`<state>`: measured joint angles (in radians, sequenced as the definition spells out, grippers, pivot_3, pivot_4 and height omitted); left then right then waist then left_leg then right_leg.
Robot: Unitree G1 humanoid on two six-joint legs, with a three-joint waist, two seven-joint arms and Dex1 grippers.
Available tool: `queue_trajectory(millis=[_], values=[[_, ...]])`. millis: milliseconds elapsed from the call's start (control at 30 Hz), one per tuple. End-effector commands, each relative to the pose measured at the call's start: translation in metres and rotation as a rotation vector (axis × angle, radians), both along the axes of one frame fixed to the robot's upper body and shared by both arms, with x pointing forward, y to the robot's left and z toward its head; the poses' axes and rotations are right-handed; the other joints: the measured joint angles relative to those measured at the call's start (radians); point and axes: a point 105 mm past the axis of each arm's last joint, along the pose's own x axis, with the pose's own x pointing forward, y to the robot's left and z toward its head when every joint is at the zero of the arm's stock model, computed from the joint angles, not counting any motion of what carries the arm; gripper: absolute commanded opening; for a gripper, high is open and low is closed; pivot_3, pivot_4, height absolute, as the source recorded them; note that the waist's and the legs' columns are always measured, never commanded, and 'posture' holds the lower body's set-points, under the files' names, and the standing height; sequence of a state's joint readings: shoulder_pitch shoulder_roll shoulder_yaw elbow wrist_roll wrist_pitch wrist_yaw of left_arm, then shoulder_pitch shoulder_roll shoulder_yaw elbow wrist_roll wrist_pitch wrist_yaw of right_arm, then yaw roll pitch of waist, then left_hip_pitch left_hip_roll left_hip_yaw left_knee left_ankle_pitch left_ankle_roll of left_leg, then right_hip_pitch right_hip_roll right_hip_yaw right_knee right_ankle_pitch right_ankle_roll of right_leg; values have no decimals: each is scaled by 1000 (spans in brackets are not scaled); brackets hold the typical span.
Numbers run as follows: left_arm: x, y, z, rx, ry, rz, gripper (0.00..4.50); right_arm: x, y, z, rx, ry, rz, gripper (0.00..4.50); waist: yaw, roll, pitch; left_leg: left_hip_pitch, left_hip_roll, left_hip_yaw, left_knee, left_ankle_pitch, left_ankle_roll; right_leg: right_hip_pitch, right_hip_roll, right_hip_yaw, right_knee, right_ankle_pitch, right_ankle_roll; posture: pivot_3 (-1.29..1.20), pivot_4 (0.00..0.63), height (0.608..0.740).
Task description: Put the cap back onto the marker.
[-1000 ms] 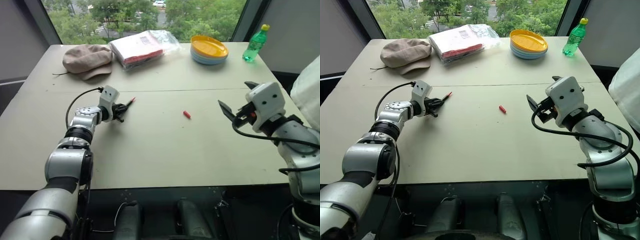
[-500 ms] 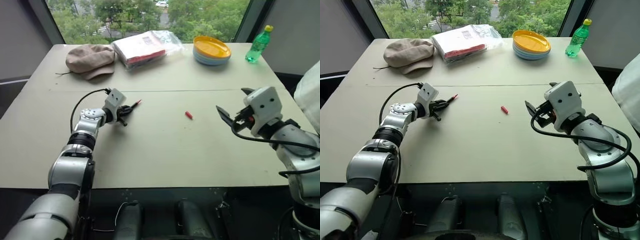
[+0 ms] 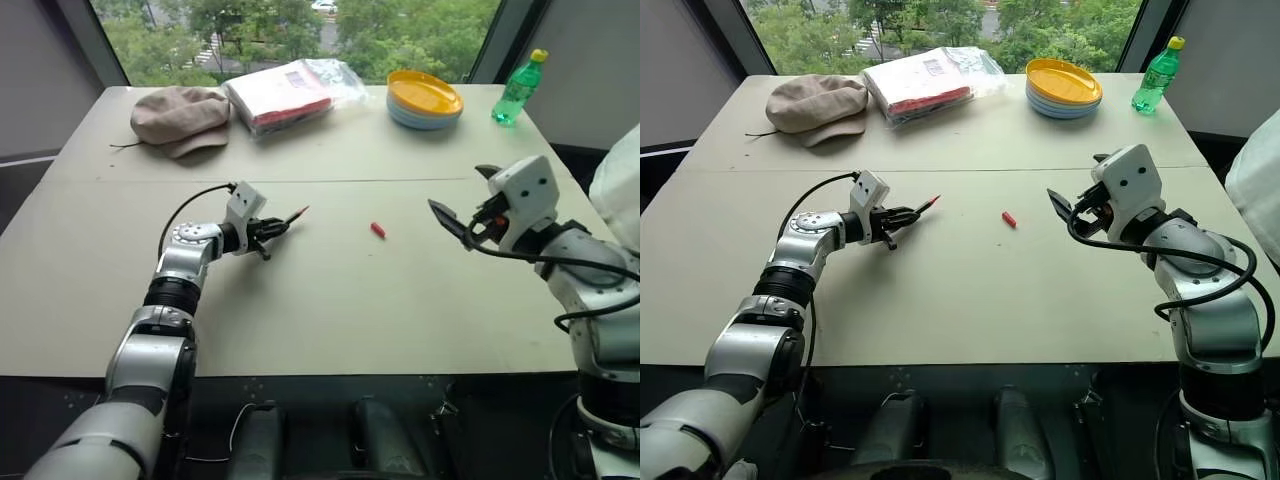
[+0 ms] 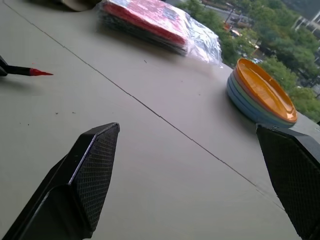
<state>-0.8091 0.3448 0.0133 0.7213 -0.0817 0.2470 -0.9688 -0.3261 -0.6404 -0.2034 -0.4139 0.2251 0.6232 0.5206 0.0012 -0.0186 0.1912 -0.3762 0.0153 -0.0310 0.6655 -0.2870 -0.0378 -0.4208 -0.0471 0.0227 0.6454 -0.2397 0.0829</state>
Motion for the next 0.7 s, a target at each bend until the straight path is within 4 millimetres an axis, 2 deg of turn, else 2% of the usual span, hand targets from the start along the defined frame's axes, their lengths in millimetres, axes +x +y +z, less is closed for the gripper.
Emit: queue_trajectory(millis=[33,167,300,433,567,700], values=[[-15,-9,43,-53,-62,-100,1,10,-2,-6,128,4,15,4500,-15,0,0,0,0,0,0,0,0,-1,0,0,0,0,0,0,150,740],[-33,-14,57,-38,-66,-150,1,21,8,-31,220,59,40,4500,-23,1,0,1,1,0,-2,0,0,-2,1,1,2,0,0,0,150,740],[-49,-12,61,2,-66,-184,1,31,25,-52,263,99,73,4500,-26,1,0,1,1,1,-2,0,0,-2,1,2,2,0,0,0,150,740],[-54,-6,62,17,-63,-171,1,36,40,-60,285,100,96,4500,-22,2,1,1,1,1,-2,0,0,-3,1,2,2,0,0,0,150,740],[-58,7,64,43,-65,-135,1,38,67,-69,340,114,139,4500,-21,2,1,1,1,1,-2,0,0,-3,1,2,2,0,0,0,150,740],[-61,15,68,52,-69,-115,1,42,76,-80,357,132,141,4500,-20,2,1,0,1,1,-2,0,0,-4,1,2,2,0,0,0,150,740]])
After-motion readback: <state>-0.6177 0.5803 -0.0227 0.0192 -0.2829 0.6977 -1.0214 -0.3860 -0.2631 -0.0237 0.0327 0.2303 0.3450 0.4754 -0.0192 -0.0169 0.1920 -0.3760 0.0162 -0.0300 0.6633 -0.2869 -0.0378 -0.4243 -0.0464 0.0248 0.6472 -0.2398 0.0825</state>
